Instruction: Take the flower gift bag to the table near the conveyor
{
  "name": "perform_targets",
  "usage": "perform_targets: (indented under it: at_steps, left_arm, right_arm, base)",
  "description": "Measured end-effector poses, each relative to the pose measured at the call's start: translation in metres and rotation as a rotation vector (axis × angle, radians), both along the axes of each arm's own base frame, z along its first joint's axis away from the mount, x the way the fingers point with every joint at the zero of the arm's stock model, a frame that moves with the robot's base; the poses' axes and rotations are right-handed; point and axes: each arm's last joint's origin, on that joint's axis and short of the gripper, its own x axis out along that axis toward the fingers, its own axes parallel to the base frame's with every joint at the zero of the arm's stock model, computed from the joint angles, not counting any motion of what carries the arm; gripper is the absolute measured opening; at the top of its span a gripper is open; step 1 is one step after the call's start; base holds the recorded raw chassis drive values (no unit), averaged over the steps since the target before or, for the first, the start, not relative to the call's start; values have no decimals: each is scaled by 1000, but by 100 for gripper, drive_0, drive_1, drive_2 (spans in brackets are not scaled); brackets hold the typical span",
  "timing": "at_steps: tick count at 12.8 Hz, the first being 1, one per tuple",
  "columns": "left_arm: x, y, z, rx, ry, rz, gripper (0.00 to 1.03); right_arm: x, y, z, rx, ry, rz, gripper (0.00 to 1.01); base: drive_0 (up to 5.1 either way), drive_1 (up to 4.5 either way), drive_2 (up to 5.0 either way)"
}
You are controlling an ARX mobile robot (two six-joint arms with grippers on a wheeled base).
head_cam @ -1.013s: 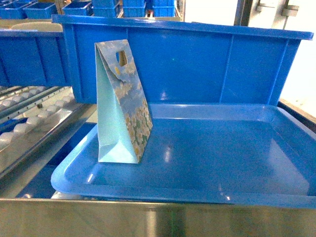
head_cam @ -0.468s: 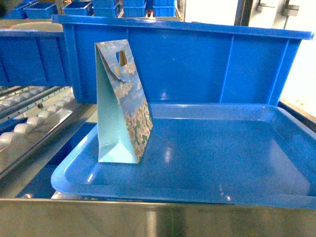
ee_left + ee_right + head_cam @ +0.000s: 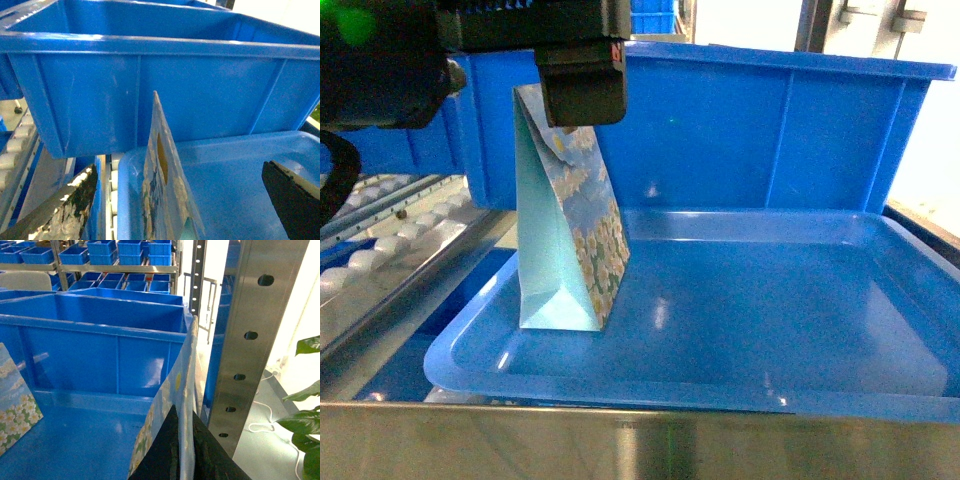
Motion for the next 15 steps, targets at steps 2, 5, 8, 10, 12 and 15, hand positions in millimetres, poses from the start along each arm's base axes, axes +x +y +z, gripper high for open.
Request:
perform_targets:
  at_steps: [2, 5, 8, 10, 12, 15]
  left_arm:
    - [12, -5, -13, 31, 34, 26, 98]
    - [28, -9, -32, 39, 94, 12, 98]
    - [34, -18, -30, 21, 87, -5, 80]
    - [36, -20, -35, 27, 90, 0, 57]
    - [38, -20, -36, 26, 76, 9, 35]
    - [37, -21, -35, 22, 53, 17, 2]
  right_arm:
    - [0, 0, 0, 0, 1, 0, 3]
    - [0, 0, 0, 0, 1, 0, 3]
    - [0, 0, 0, 0, 0, 0, 3]
    - [0, 0, 0, 0, 0, 0, 3]
    - [0, 0, 0, 0, 1, 0, 3]
    - [0, 0, 0, 0, 0, 0, 3]
  base:
    - [0, 0, 0]
    - [0, 0, 0]
    - [0, 0, 0]
    - [0, 0, 0]
    - [0, 0, 0]
    - [0, 0, 0]
